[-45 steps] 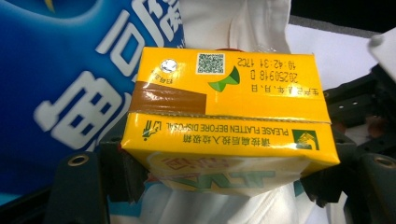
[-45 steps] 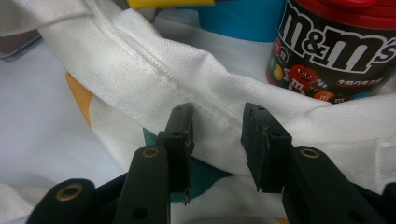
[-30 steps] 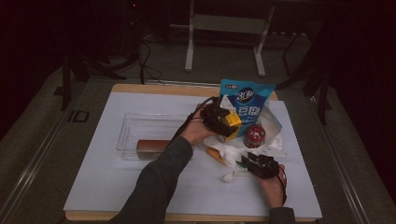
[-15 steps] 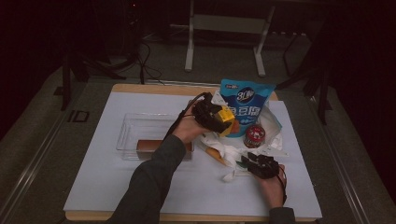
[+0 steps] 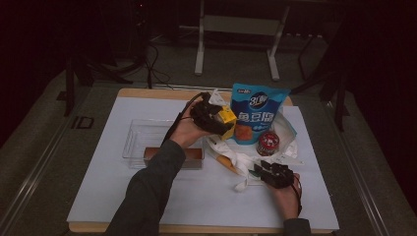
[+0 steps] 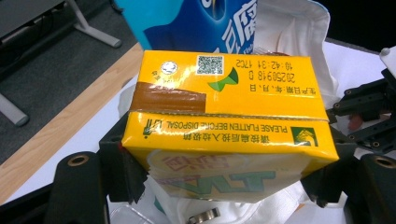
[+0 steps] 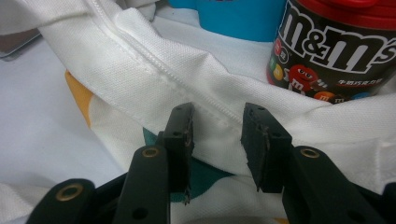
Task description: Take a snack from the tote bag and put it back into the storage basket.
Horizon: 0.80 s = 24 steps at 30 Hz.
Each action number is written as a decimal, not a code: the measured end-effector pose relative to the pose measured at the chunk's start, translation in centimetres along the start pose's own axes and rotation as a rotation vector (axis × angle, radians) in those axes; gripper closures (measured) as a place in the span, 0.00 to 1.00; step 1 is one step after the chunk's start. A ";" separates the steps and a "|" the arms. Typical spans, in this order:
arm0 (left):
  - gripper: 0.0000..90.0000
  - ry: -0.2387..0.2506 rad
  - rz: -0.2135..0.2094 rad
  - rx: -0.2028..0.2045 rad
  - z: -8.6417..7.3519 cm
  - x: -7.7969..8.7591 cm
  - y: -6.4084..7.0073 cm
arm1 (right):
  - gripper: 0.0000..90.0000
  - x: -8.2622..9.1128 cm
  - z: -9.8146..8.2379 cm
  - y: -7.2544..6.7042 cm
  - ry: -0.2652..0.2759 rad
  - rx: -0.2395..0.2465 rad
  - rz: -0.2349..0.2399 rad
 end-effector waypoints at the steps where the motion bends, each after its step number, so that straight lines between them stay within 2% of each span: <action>1: 0.32 0.001 0.002 0.000 0.0 0.1 -0.1 | 0.71 0.0 0.0 0.0 0.000 0.000 0.000; 19: 0.32 0.020 0.009 0.023 -1.2 1.6 -1.2 | 0.71 0.0 0.0 0.0 0.000 0.001 -0.001; 24: 0.32 0.018 0.032 0.029 -1.5 2.0 -1.5 | 0.71 0.0 0.0 0.0 -0.001 0.000 -0.001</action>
Point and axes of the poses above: each handheld gripper's, and its own axes: x roughly backward along the jaws, z roughly out of its top, y roughly to its right, the point moved 3 cm from there along -x, roughly forward along the jaws
